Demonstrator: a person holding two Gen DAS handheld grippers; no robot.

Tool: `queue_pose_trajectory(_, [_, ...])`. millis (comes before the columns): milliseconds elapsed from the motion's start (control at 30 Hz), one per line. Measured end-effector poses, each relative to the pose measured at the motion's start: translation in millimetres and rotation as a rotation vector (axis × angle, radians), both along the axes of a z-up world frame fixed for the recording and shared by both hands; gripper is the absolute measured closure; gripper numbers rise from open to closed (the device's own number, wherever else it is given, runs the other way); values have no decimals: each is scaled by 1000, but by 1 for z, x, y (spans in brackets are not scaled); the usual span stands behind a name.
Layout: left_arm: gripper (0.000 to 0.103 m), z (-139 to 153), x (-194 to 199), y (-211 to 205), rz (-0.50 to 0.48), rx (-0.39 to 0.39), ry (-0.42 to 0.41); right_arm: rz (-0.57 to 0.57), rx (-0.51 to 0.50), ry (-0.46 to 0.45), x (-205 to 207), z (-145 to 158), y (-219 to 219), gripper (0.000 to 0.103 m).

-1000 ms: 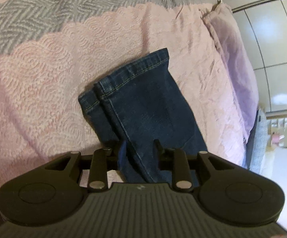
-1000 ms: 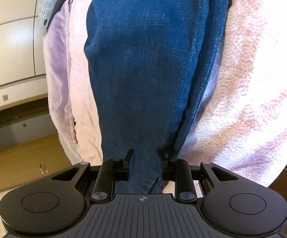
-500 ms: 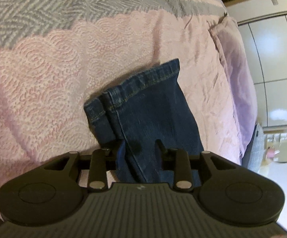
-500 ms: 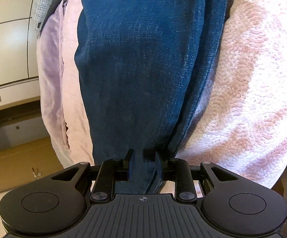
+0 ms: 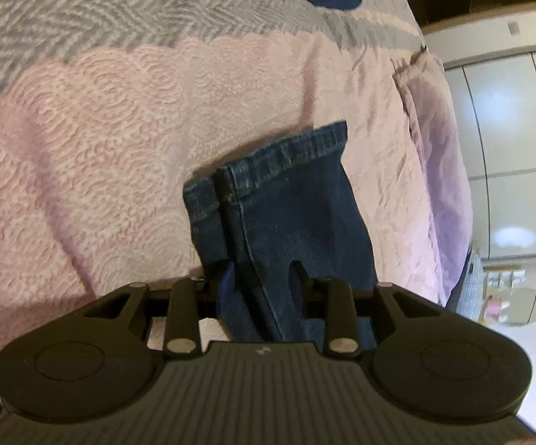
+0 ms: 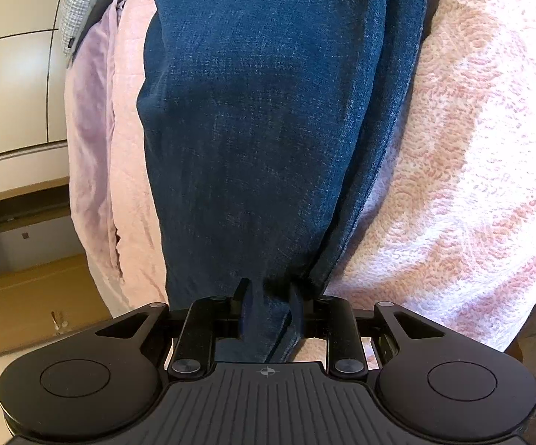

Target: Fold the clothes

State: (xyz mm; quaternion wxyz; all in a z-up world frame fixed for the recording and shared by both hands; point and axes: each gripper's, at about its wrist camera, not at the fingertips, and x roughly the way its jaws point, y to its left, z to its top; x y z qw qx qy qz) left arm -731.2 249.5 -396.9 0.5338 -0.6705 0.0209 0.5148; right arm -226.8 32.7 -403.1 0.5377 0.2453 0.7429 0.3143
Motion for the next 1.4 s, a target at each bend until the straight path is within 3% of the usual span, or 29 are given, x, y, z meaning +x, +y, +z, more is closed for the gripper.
queue_pose_trajectory(133, [79,-4,1,-2,22,20,-3,4,2,1,1,-1,-8,77])
queue_pose_trajectory(167, [86,-2,1,-3,18,42,7,5,2,0,0,-1,-7,77])
queue_pose_trajectory(200, [101,2,2,-4,10,71,24,10,4,-12,0,0,-6,77])
queue_pose_trajectory(233, [101,6,3,-6,0,103,35,22,7,-40,-1,4,-5,78])
queue_pose_trajectory(267, [101,11,3,-9,-12,135,44,34,11,-67,-2,8,-5,93])
queue_pose_trajectory(300, [101,16,4,-12,-26,164,56,47,14,-95,-3,12,-4,103])
queue_pose_trajectory(433, [101,36,2,-28,-77,239,93,93,28,-191,-7,27,1,103])
queue_pose_trajectory(600, [101,27,1,-33,-129,189,157,116,0,-212,-11,26,2,103])
queue_pose_trajectory(767, [100,30,8,-28,-182,219,222,155,-6,-244,-17,27,9,103])
queue_pose_trajectory(900, [97,36,15,-29,-210,175,281,198,-60,-262,-20,18,19,103])
queue_pose_trajectory(1033, [95,43,22,-31,-230,128,333,227,-41,-254,-13,29,21,90])
queue_pose_trajectory(1233, [97,64,49,-45,-307,88,386,88,-33,-272,43,42,-17,88])
queue_pose_trajectory(1400, [95,72,136,-67,-465,109,362,1,-42,-335,121,56,-49,84])
